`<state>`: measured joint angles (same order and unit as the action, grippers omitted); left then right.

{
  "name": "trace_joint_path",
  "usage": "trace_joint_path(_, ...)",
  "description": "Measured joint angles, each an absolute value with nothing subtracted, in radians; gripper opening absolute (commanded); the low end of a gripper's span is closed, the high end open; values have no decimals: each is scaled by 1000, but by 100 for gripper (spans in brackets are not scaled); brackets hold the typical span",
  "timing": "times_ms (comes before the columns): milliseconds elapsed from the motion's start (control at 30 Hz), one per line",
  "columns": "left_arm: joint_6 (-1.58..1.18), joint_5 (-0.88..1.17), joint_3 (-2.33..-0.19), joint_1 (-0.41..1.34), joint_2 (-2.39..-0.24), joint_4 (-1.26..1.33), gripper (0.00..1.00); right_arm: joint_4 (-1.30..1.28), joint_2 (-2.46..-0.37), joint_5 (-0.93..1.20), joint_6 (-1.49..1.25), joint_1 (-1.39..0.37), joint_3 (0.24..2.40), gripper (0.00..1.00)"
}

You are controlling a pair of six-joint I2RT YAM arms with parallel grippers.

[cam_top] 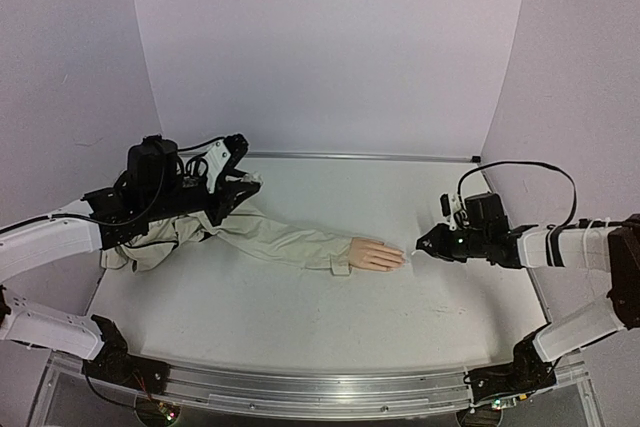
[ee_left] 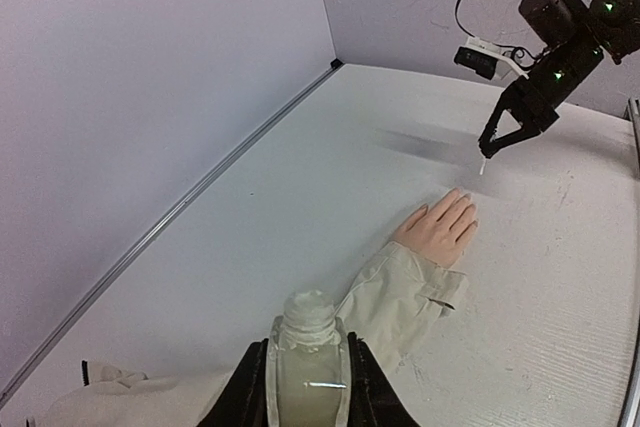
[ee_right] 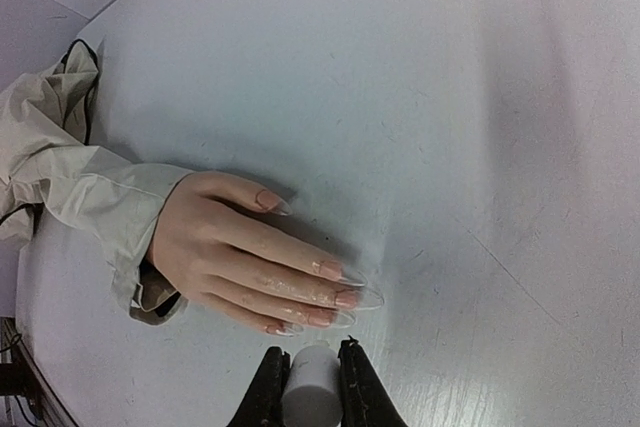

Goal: Paint the nails

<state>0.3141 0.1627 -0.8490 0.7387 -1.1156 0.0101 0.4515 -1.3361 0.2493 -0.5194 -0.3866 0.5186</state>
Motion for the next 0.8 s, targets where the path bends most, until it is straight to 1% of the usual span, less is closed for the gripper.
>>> trace_joint_path(233, 314, 166, -849, 736, -1131, 10, 0, 544, -1340, 266, -496, -387, 481, 0)
trace_joint_path(400, 314, 173, -849, 732, -1134, 11, 0, 606, -1386, 268, -487, -387, 482, 0)
trace_joint_path(567, 313, 181, -849, 730, -1136, 12, 0, 628, -1429, 269, -485, -387, 482, 0)
trace_joint_path(800, 313, 184, -849, 727, -1149, 12, 0, 678, -1435, 270, -487, -387, 482, 0)
